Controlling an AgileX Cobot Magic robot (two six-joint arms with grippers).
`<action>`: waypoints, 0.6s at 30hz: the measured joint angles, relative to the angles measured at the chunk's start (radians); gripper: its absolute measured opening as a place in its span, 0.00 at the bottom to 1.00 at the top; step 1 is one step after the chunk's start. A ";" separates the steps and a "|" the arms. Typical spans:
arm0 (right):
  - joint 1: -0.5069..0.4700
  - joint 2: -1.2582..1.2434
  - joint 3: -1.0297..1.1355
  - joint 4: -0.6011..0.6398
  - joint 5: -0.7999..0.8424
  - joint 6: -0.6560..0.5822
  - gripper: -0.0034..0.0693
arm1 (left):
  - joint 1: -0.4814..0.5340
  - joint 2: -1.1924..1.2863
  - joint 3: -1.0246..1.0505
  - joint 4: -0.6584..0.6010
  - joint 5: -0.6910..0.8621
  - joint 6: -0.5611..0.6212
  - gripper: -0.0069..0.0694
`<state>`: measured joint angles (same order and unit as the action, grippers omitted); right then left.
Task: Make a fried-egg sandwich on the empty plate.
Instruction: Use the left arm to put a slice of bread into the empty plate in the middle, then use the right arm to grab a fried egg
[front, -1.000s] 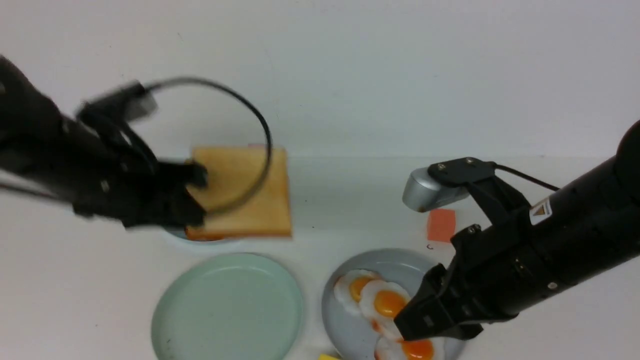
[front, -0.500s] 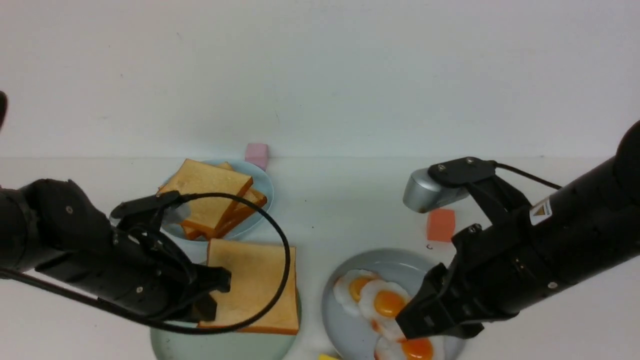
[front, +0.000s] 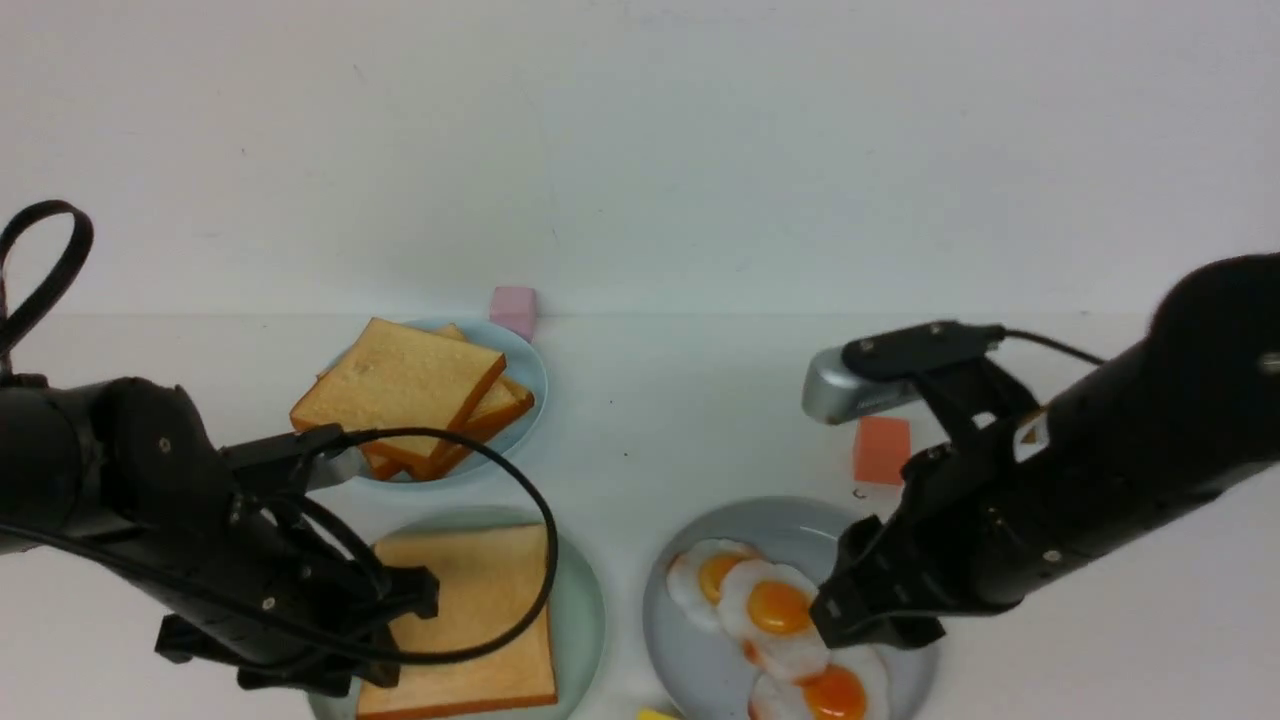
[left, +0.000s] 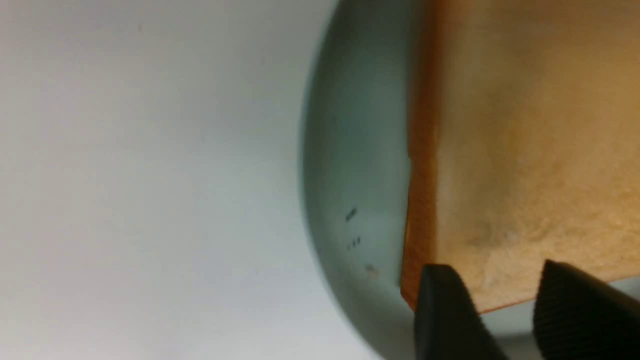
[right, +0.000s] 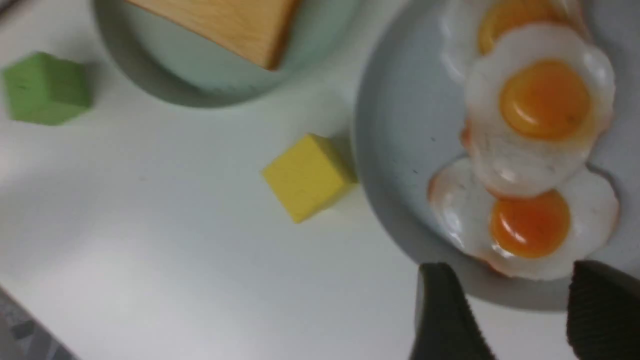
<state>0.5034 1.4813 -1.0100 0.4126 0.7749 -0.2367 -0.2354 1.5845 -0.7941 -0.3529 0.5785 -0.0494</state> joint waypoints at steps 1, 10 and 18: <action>-0.012 0.024 -0.009 -0.002 0.001 0.005 0.57 | 0.000 -0.005 0.000 0.001 0.018 -0.002 0.50; -0.143 0.241 -0.124 0.095 0.003 -0.095 0.59 | -0.004 -0.132 -0.029 0.025 0.155 0.013 0.60; -0.248 0.404 -0.173 0.328 0.075 -0.312 0.59 | -0.132 -0.387 -0.080 -0.062 0.233 0.219 0.42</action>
<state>0.2557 1.8857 -1.1827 0.7410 0.8504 -0.5492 -0.3672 1.1976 -0.8745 -0.4148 0.8112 0.1698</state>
